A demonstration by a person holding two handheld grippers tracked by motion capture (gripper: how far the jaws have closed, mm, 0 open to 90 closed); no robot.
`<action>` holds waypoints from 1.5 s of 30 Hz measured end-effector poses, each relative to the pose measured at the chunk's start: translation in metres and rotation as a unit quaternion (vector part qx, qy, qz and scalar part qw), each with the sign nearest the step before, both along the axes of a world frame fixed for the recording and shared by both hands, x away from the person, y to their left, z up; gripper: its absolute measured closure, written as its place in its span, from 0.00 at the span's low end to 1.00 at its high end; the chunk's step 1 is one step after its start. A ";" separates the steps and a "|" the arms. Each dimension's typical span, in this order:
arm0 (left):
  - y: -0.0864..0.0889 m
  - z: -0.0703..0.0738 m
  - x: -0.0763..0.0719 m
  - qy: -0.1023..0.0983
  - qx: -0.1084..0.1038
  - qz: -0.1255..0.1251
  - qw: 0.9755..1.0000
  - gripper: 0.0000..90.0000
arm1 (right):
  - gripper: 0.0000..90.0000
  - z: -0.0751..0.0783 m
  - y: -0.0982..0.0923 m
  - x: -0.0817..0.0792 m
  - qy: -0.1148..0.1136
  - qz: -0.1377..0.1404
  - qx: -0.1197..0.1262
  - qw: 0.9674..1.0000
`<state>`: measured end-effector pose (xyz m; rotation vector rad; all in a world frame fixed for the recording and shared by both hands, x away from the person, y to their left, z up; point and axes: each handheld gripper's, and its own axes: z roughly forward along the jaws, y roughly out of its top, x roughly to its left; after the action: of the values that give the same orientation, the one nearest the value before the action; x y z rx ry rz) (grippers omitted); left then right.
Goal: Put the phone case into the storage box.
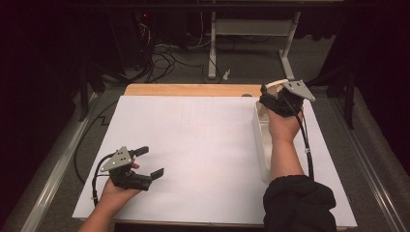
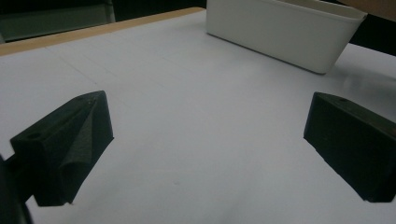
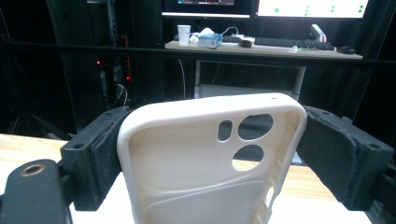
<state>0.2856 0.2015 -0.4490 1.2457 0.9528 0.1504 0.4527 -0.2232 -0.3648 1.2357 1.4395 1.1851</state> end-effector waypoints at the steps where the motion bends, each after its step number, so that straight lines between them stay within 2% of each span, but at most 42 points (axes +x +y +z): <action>1: 0.000 0.000 0.000 0.000 0.000 0.000 1.000 0.02 | 0.15 -0.001 0.000 0.001 -0.001 -0.001 0.000 1.000; 17: 0.001 0.000 -0.001 0.001 0.001 -0.001 1.000 0.03 | 0.15 -0.017 -0.003 0.007 0.029 -0.005 0.008 1.000; 31: -0.001 -0.001 -0.001 0.003 0.001 -0.003 1.000 0.03 | 0.15 -0.024 -0.004 0.010 0.045 -0.011 0.007 0.999; 45: -0.001 -0.001 -0.001 0.004 0.002 -0.003 1.000 0.03 | 0.15 -0.030 -0.004 0.012 0.045 -0.016 0.006 0.999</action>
<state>0.2850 0.2006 -0.4504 1.2541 0.9561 0.1417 0.4644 -0.2276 -0.3951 1.3296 1.4742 1.1321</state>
